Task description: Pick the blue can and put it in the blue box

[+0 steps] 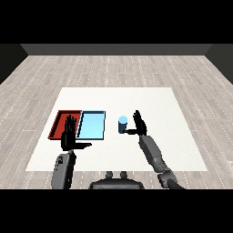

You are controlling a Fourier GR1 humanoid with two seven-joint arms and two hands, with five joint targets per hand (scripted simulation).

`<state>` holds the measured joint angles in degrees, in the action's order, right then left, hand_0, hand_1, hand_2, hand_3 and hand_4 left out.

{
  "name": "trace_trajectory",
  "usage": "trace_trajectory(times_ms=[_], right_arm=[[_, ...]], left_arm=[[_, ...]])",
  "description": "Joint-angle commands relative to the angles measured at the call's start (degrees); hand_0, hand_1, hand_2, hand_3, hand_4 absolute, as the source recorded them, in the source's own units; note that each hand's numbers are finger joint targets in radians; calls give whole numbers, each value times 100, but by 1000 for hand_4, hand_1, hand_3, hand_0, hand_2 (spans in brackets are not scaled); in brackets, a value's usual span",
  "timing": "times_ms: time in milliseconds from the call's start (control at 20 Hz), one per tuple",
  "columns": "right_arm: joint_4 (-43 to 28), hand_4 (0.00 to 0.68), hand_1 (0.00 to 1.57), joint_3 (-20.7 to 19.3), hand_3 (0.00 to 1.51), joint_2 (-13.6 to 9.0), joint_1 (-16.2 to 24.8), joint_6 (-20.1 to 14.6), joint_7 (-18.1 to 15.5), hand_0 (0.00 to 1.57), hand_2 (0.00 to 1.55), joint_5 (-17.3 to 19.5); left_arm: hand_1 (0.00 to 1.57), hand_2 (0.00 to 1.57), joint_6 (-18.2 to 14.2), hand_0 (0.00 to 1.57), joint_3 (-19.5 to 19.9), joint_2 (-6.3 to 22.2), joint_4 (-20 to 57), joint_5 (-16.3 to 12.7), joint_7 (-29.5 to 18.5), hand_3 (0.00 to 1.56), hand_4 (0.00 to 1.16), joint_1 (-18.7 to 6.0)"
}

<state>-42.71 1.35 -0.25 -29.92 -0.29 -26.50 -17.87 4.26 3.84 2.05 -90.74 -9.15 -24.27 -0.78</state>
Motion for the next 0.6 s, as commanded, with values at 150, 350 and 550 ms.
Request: trace_trajectory(times_ms=[150, 350, 550], right_arm=[[1168, 0, 0, 265, 0, 25, -649, 72, -469, 0, 0, -456], [1681, 0, 0, 270, 0, 25, -913, 145, -793, 0, 0, -549], [1352, 0, 0, 584, 0, 25, -777, -9, -664, 0, 0, -651]], left_arm=[[0, 0, 96, 0, -95, -33, -131, 53, -205, 0, 0, 397], [0, 0, 84, 0, 6, 42, 24, 26, -152, 0, 0, 73], [0, 0, 242, 0, 108, 92, 441, -21, -453, 0, 0, -33]])
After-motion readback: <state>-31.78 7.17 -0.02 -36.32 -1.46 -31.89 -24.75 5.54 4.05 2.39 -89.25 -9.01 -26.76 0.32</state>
